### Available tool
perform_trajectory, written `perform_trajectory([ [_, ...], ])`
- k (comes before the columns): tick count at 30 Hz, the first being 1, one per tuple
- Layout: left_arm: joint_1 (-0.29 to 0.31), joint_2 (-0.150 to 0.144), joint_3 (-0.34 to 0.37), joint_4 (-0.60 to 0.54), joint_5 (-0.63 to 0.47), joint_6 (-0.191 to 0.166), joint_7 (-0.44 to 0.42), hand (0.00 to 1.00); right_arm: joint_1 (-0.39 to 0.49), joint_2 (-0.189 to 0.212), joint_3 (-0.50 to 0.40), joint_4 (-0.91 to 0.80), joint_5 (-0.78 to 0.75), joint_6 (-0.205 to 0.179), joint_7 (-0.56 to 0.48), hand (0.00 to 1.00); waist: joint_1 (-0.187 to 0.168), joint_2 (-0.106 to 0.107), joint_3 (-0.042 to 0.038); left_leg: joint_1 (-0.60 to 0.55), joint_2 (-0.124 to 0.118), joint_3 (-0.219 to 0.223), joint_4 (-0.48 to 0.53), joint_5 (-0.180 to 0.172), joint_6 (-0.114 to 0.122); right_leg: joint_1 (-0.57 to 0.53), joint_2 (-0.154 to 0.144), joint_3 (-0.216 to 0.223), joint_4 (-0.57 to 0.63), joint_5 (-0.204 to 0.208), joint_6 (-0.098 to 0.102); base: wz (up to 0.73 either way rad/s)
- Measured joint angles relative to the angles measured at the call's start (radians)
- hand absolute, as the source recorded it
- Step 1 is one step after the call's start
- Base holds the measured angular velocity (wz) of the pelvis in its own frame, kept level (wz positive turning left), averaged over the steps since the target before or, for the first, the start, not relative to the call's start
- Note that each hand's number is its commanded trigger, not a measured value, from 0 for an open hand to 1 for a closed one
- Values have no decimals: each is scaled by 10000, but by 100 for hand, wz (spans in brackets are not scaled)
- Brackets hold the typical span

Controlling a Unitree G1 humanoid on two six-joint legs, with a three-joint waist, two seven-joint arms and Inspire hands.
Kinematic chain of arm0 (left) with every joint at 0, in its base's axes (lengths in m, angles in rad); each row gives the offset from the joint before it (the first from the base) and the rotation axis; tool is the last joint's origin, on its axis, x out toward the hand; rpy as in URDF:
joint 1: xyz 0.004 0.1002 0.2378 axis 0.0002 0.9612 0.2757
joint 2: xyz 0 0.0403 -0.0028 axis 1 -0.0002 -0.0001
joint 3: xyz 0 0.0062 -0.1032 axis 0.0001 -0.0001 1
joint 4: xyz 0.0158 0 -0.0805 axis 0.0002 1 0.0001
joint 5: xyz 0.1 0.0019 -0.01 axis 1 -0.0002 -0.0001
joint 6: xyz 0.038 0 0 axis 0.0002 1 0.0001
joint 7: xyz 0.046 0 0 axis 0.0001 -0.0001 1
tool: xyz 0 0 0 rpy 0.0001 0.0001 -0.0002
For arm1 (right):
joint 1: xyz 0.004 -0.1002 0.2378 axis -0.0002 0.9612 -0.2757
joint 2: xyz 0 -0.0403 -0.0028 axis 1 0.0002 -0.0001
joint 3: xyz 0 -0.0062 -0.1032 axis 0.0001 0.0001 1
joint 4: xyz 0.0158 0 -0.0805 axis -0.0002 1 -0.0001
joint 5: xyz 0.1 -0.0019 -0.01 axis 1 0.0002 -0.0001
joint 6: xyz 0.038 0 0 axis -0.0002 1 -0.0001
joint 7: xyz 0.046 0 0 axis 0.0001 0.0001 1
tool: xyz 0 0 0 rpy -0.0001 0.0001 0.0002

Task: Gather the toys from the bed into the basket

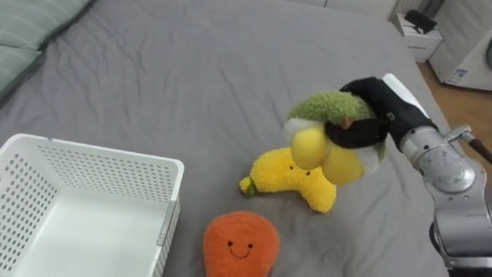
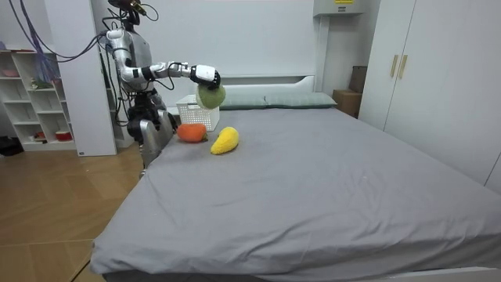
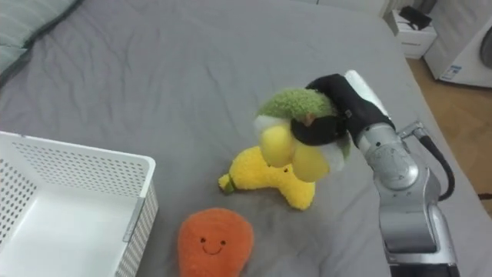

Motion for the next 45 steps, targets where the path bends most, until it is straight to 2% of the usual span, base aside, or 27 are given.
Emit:
perform_trajectory([
  [5,-105,-20,-169,-1,-37,-121,-3,0,-1038,-6,674,-5,201,37,176,100,326,-38,-25,-141,-115,-324,66,21,9,22,-37,-290,-41,-6,9,18],
  [7,-137,-24,-177,6,-35,-126,-7,0,-1236,8,1049,-5,222,35,239,100,726,-109,-64,-101,-115,-365,64,26,12,32,-38,-309,-36,-6,9,5],
  [8,-172,-24,-177,6,-35,-127,-12,0,-1242,27,1101,-3,275,35,277,100,808,-131,-69,-97,-116,-373,64,27,13,35,-42,-321,-37,-5,9,10],
  [11,-322,-23,-176,9,-113,-143,-53,0,-1294,38,1593,31,401,35,296,100,1234,-243,-18,-118,-118,-551,58,81,37,97,-148,-536,-30,-16,26,16],
  [13,-339,13,-181,7,-150,-146,-130,0,-1584,35,2050,324,600,35,303,100,1560,-375,52,-160,-141,-609,29,89,39,106,-136,-572,-14,-18,30,5],
  [18,-358,18,-209,11,-208,-100,-141,0,-2160,47,2547,733,915,37,273,100,2031,-647,75,-421,-197,-906,177,113,44,40,-161,-843,-29,-17,29,18],
  [21,-387,34,-287,8,-201,-69,-118,0,-2552,103,3147,892,952,33,215,100,2192,-653,86,-465,-218,-1050,313,115,44,45,-164,-962,-40,-16,31,14],
  [24,-490,74,-291,3,-184,-68,-116,0,-2581,89,3624,891,876,31,188,100,2556,-605,121,-559,-246,-1189,337,116,41,43,-179,-1128,-37,-17,32,13],
  [26,-555,114,-289,-66,-186,-39,-140,0,-2645,97,3976,902,822,51,171,100,2723,-620,110,-724,-266,-1275,353,119,35,-41,-190,-1213,-37,-17,32,15],
  [27,-578,123,-302,-176,-186,8,-156,0,-2784,161,4249,917,755,117,165,100,2784,-674,71,-818,-303,-1350,370,126,28,-145,-206,-1284,-15,-17,32,19],
  [30,-830,124,-305,-169,-185,99,-209,0,-3031,512,4567,933,700,250,165,100,3014,-659,83,-972,-333,-1567,396,186,34,-184,-246,-1525,-32,-17,32,23],
  [32,-968,118,-300,-168,-188,122,-208,0,-3208,598,4686,935,705,253,165,58,3194,-660,83,-1013,-359,-1676,399,231,38,-177,-272,-1684,-42,-18,35,21],
  [33,-1012,117,-299,-169,-188,130,-204,0,-3367,650,4758,934,715,252,162,0,3251,-662,82,-1050,-380,-1750,405,247,39,-170,-285,-1763,-54,-21,39,20],
  [39,-1113,138,-185,-162,-195,236,-182,0,-3608,846,4894,1068,781,251,45,0,3491,-700,84,-1127,-503,-2042,405,362,62,-140,-384,-2085,-37,-40,72,15],
  [45,-1116,148,-195,-166,-203,319,-157,0,-3608,858,4894,1552,1172,251,-274,0,3512,-767,120,-1170,-549,-2201,413,413,49,-111,-470,-2244,-22,-41,73,9],
])
